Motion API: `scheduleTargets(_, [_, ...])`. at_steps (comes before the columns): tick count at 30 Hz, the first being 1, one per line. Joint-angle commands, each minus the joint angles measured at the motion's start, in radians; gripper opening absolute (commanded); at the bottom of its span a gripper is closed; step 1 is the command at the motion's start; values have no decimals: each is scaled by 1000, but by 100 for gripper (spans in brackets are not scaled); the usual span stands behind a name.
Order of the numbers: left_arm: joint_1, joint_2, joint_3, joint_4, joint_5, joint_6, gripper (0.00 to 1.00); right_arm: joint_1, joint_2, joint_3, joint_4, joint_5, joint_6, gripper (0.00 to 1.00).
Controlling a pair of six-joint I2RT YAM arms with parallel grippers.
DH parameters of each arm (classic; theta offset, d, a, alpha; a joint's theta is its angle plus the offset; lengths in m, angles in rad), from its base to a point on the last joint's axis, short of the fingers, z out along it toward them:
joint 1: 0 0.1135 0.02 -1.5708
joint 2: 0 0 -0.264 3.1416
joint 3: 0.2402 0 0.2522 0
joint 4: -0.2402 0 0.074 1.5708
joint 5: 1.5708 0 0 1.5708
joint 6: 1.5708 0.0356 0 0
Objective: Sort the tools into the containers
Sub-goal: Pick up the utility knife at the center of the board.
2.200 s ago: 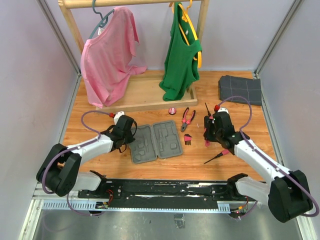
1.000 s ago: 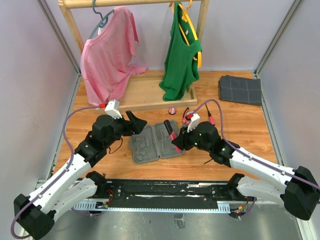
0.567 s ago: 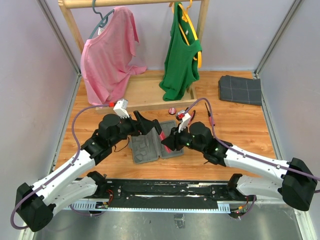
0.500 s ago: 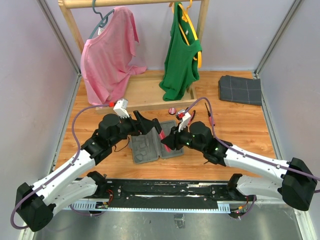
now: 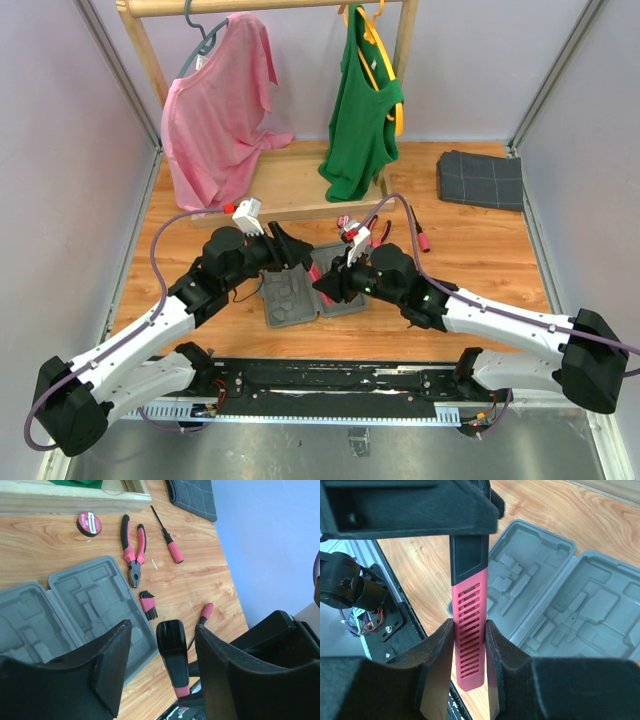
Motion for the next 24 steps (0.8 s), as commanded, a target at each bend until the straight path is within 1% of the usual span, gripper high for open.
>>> scheduleTargets(1, [-11, 3, -14, 43, 18, -4, 53, 31, 8, 45, 32, 18, -44, 12])
scheduleTargets(9, [-13, -22, -19, 35, 14, 9, 19, 38, 17, 44, 21, 43, -46, 15])
scheduleTargets(13, [-13, -21, -18, 32, 17, 20, 2, 38, 15, 45, 17, 43, -50, 18])
scheduleTargets(15, [-13, -17, -15, 27, 20, 27, 1, 38, 12, 47, 11, 43, -54, 23])
scheduleTargets(20, [-14, -23, -8, 25, 38, 86, 1, 38, -10, 45, -9, 53, -65, 48])
scheduleTargets(24, [-14, -24, 27, -12, 34, 149, 1, 38, -43, 32, -19, 49, -75, 58])
